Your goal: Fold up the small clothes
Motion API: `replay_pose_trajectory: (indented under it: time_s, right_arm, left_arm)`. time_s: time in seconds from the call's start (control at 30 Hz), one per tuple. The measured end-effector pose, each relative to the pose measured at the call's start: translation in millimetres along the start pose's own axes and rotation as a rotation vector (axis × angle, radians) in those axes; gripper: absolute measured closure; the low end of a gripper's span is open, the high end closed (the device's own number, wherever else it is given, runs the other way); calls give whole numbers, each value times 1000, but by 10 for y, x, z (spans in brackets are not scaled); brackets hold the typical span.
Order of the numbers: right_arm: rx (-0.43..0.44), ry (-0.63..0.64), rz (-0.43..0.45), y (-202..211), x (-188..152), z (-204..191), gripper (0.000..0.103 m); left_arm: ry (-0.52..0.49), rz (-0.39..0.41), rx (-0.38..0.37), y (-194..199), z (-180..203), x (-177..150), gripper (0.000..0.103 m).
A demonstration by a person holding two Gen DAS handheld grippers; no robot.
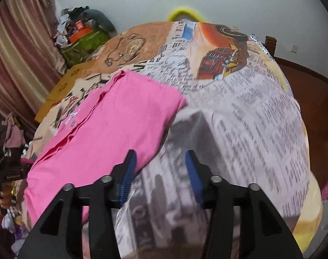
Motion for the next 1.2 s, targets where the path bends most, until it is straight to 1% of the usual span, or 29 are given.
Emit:
replay_pose_trajectory:
  time_s: [0.13,0.23,0.27,0.37,0.4,0.43,0.5,0.53,0.57,0.6,0.63,0.7,0.73,0.77,0.83,1.0,1.1,1.2]
  right_arm:
    - [33,-13,-35,56,-168,-88,55]
    - [79,-58,-84,9,-320,-162,55]
    - [101,-72,-114,-41,-391,-207,55]
    - [114,-59,-148,-142,-485,-333,55]
    - [124,-56,-160,-182,-508,-386,55]
    - [132,-54,-166,-211,-515,-431,55]
    - [130,-31,-158,-253,-494,-507,55]
    - [135,-23,-156,-277,-480,-528,55]
    - [137,-23,-155,-303,-474,-536,55]
    - [133,-33,-153,-329,-491,-525,57]
    - [128,-39,-152,-342,-496,-513,60]
    - [117,-30,-150,-357,-519,-487,81]
    - [120,-30,-148,-359,-525,-482,86]
    - [120,-25,-148,-369,-523,-475,95]
    - [119,2,-143,-337,-539,-475,97]
    - [48,108,-131,-324,-521,-402,99]
    - [-1,130,-133,-317,-507,-271,99]
    - [-30,124,-134,-282,-513,-128,99]
  left_arm:
    - [-34,16,6,4,212,14,93]
    - [-91,38,50,10,318,22,94]
    - [-92,44,56,20,320,20,94]
    - [-67,55,56,47,244,13,91]
    - [-54,59,59,63,196,8,87]
    - [-45,63,63,83,151,2,85]
    - [-32,75,82,142,41,-14,73]
    - [-29,81,92,169,-9,-18,69]
    - [-28,91,102,210,-66,-26,63]
    - [-28,104,115,252,-128,-26,56]
    - [-26,111,124,269,-164,-14,53]
    - [-16,129,143,331,-261,4,51]
    - [-13,132,150,349,-297,16,51]
    - [-8,135,160,366,-333,37,50]
    - [-3,141,168,384,-359,75,50]
    - [-31,171,173,436,-265,247,49]
    - [-61,199,164,472,-128,386,44]
    - [-98,215,153,466,48,533,42]
Point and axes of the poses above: each gripper's, at about its wrist camera, not at the fingertips, and y roughly against the way its jaws point, z to its right, x to its top, the point moved 5 cm from there along -y, roughly the way its jaws point, and after that the axes turned 11 degrees about z, right-handed, at the moved point
